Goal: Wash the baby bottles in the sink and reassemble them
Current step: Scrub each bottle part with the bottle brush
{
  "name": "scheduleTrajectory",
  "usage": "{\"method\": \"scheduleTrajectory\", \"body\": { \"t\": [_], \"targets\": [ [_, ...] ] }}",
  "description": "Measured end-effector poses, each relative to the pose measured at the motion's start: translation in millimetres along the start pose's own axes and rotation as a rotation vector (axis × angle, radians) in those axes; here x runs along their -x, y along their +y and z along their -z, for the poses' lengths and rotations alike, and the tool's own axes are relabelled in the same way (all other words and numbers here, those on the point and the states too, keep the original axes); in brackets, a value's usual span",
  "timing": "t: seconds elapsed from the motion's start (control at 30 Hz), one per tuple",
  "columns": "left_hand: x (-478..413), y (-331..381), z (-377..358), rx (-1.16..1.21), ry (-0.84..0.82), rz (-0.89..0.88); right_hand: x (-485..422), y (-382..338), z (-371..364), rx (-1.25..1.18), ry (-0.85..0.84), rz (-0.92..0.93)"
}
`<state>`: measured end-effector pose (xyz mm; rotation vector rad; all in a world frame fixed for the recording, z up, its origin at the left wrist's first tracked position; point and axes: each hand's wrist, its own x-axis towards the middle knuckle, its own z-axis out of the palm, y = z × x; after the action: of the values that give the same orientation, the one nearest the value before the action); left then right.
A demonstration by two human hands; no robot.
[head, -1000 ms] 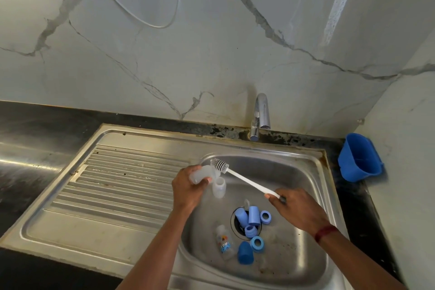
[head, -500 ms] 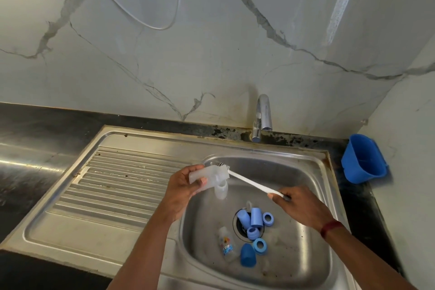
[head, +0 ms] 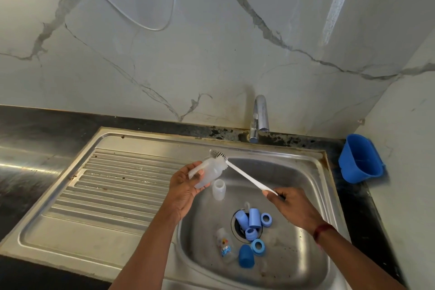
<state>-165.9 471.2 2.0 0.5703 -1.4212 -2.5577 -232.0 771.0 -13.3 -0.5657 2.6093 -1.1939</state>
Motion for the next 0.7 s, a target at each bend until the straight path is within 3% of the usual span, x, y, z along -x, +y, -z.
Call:
{"method": "scheduleTrajectory", "body": {
  "t": [0.27, 0.47, 0.7],
  "targets": [
    [-4, 2, 0, 0.091, 0.214, -0.118, -4, 2, 1, 0.061, -0.055, 0.01],
    [-5, -5, 1, -0.188, 0.194, -0.169, 2, 8, -1, 0.059, -0.032, -0.012],
    [-6, -9, -16, -0.559, 0.39, -0.327, 3, 12, -9, 0.131, -0.046, -0.047]
  ]
}}
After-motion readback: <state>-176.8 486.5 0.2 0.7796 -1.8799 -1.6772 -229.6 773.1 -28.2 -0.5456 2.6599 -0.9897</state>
